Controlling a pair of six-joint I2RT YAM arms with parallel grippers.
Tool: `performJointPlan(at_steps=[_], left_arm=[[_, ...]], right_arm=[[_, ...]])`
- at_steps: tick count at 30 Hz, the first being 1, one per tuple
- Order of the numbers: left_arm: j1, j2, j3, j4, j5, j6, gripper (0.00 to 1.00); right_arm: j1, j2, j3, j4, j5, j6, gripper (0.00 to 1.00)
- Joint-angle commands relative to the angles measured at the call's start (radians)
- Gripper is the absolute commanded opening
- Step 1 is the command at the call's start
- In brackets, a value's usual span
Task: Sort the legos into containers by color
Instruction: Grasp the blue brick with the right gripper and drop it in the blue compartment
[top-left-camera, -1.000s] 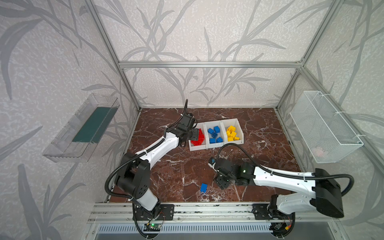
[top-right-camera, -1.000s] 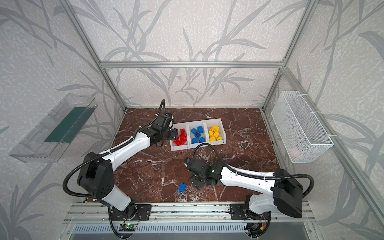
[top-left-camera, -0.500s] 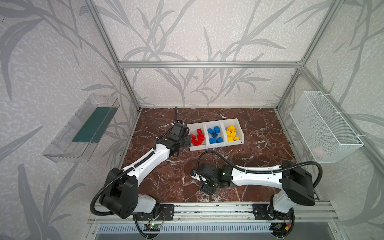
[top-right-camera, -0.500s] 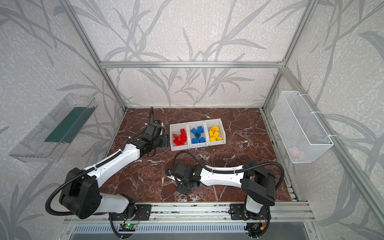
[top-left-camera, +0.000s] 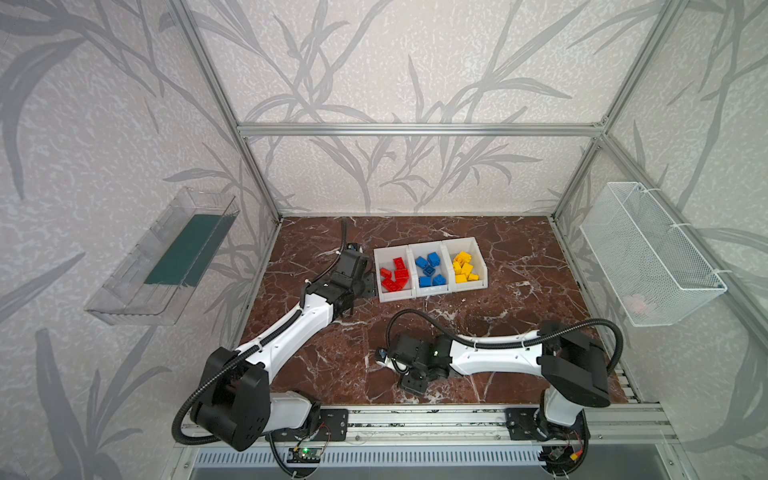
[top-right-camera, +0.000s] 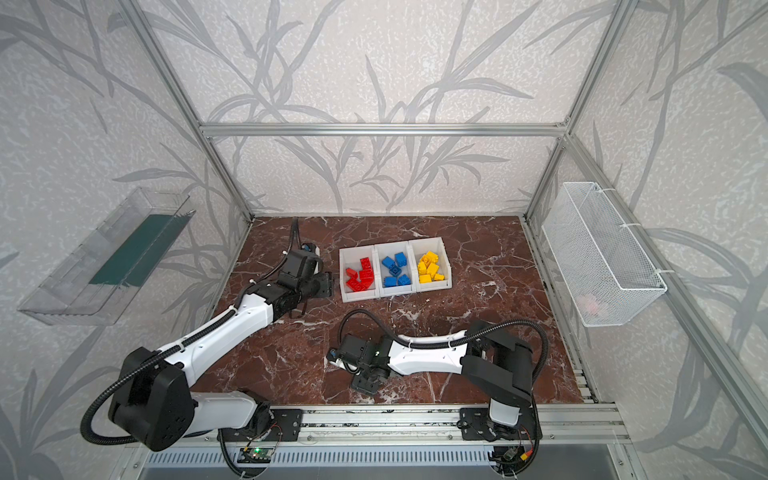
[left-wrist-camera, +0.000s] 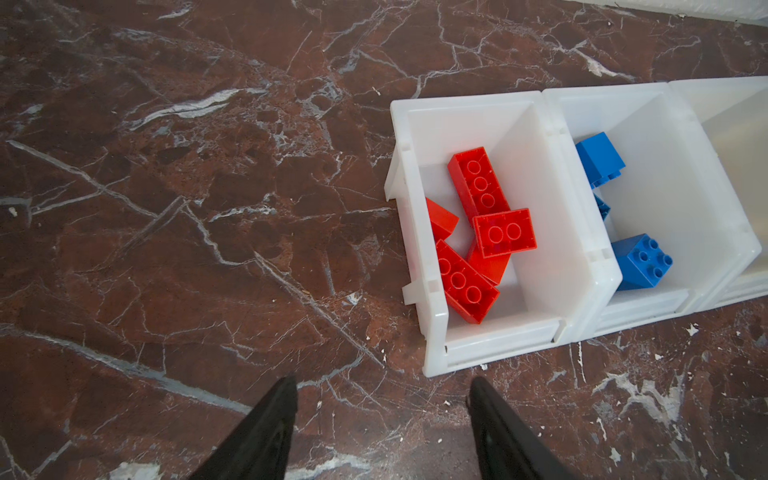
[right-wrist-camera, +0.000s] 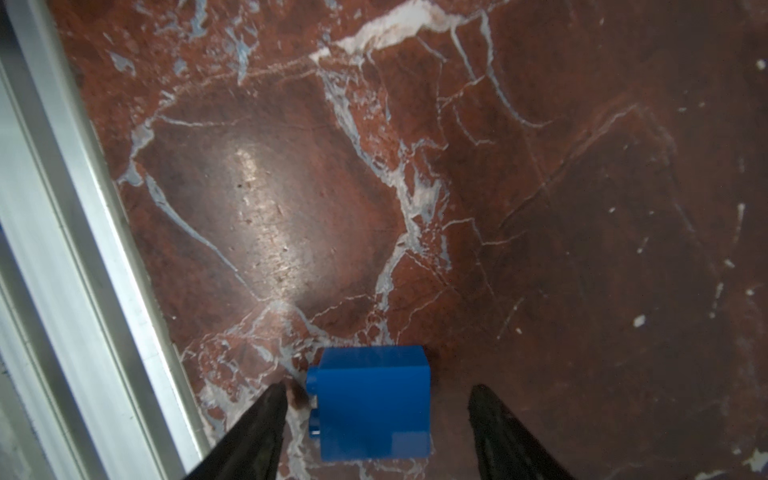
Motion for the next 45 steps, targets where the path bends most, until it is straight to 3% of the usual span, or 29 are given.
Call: performJointPlan(at_steps=[1, 6, 14, 20, 25, 31, 37, 45], left_arm=[[0.005, -0.030, -0.017, 0.003, -0.015, -0.014, 0.68], [0.006, -0.051, -0.033, -0.001, -0.016, -0.016, 0.68], [0.016, -0.102, -0.068, -0.010, -0.032, -0.017, 0.68], [0.025, -0.127, -0.084, -0.012, -0.040, -0.023, 0.68], [0.029, -0.136, -0.087, -0.012, -0.035, -0.023, 0.69], [0.033, -0.159, -0.102, -0.011, -0.029, -0.029, 0.69], [0.035, -0.201, -0.133, -0.012, -0.025, -0.038, 0.69], [0.038, -0.248, -0.167, -0.008, -0.024, -0.046, 0.69]], right_arm=[[0.012, 0.027, 0.013, -0.017, 0.030, 0.015, 0.68], [0.016, 0.055, 0.022, -0.018, 0.039, 0.025, 0.61], [0.018, 0.052, 0.031, -0.016, 0.074, 0.050, 0.40], [-0.007, 0.005, 0.050, -0.042, 0.151, 0.033, 0.35], [-0.127, -0.047, 0.104, -0.064, 0.162, -0.030, 0.34], [-0.368, -0.079, 0.268, -0.067, 0.163, -0.077, 0.34], [-0.566, 0.078, 0.479, -0.096, 0.156, -0.005, 0.34], [-0.664, 0.270, 0.671, -0.160, 0.111, 0.114, 0.37]])
